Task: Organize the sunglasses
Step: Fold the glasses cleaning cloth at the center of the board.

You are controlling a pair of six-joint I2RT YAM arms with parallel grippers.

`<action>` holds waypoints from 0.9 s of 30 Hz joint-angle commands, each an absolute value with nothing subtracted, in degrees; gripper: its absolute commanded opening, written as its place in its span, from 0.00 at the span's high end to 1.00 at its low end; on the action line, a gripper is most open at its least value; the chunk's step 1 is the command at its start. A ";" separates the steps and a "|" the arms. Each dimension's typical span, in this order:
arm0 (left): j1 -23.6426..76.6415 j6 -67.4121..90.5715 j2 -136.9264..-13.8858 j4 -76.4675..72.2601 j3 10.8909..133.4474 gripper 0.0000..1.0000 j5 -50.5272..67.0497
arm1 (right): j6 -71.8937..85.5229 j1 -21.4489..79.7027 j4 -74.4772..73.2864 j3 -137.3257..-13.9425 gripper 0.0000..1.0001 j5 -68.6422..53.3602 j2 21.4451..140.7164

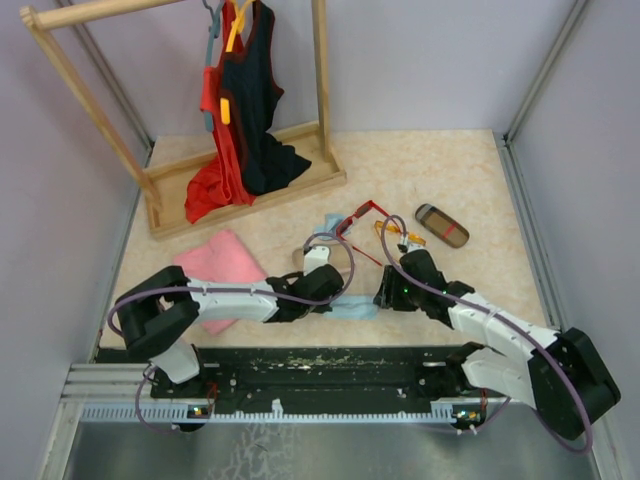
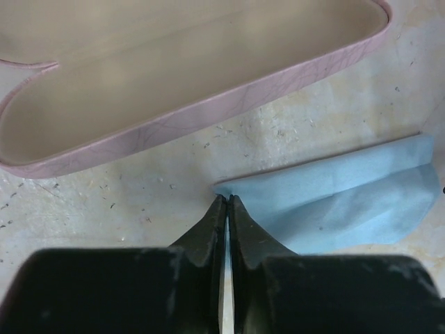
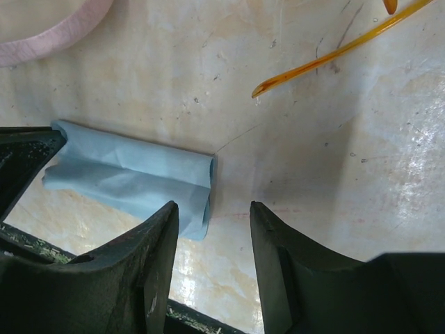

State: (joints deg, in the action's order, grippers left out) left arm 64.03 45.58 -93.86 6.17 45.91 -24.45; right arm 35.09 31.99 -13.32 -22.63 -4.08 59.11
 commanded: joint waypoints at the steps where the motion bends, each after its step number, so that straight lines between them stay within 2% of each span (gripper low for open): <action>1: 64.51 45.16 -97.33 11.37 42.26 0.96 -22.68 | 34.41 31.55 -12.22 -26.43 0.54 -3.70 60.72; 3: 64.62 45.08 -96.83 11.19 41.78 1.00 -22.82 | 34.60 31.91 -12.05 -27.00 0.53 -3.38 61.35; 8: 65.08 45.07 -94.92 11.07 40.49 1.00 -23.36 | 34.69 33.64 -12.58 -29.15 0.50 -1.00 64.77; 17: 65.35 44.76 -93.66 11.18 40.04 0.98 -23.84 | 34.58 37.16 -13.31 -32.46 0.52 2.85 72.40; 19: 65.39 44.70 -93.29 11.04 40.24 0.89 -23.97 | 34.39 38.00 -13.98 -33.59 0.53 3.34 73.43; 24: 65.38 44.61 -92.74 10.89 40.63 0.59 -24.82 | 33.98 39.01 -16.39 -35.29 0.57 4.41 75.46; 27: 65.26 44.59 -93.56 11.34 41.39 0.51 -25.49 | 33.93 39.29 -17.81 -35.68 0.58 5.08 75.67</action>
